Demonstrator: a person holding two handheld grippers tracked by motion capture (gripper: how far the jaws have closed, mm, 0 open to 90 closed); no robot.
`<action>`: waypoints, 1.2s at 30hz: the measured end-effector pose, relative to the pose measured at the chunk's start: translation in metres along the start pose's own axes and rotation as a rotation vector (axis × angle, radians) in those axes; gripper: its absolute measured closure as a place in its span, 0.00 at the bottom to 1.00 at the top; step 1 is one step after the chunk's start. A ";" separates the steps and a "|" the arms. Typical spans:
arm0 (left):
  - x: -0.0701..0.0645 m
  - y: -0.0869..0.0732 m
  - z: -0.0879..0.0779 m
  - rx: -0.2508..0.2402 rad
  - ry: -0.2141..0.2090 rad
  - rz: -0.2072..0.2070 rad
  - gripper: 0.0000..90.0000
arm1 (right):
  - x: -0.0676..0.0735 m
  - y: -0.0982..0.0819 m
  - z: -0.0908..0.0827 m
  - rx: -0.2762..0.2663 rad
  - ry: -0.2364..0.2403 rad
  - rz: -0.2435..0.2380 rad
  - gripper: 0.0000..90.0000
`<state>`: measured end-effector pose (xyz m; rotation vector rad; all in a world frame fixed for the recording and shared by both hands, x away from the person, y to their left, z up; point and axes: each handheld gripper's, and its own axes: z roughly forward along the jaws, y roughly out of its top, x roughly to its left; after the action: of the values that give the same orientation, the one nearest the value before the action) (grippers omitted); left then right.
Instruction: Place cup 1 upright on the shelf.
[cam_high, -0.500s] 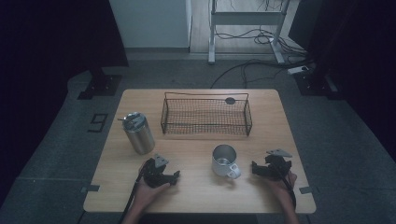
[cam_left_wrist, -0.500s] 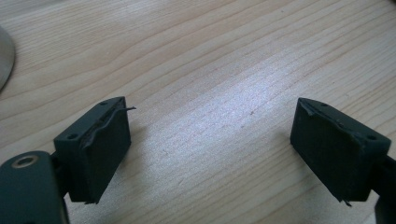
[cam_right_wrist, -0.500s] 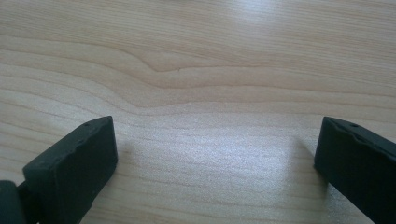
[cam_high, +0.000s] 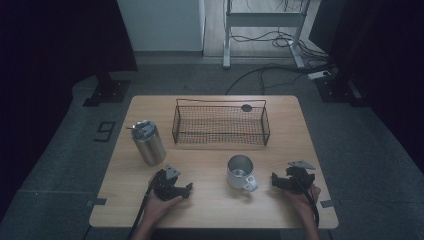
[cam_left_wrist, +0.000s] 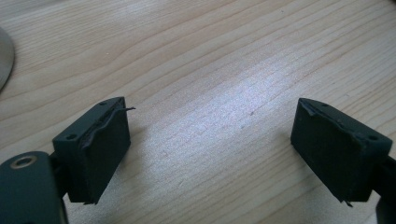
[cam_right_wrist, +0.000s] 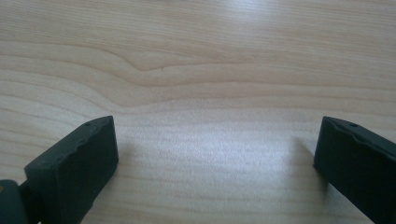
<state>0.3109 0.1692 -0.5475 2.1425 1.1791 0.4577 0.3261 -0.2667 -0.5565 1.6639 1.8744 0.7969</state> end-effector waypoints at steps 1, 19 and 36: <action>0.000 0.000 0.000 0.000 0.000 0.000 0.13 | 0.000 0.000 0.000 0.000 0.000 0.000 0.00; 0.001 0.003 -0.028 -0.081 -0.010 -0.027 0.17 | 0.004 -0.003 -0.003 0.000 -0.036 0.032 0.00; 0.030 0.009 -0.056 -0.190 -0.018 -0.121 0.16 | 0.004 -0.005 -0.005 -0.001 -0.030 0.030 0.00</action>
<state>0.2999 0.2117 -0.5004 1.8992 1.1982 0.4757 0.3191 -0.2636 -0.5565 1.6985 1.8320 0.7800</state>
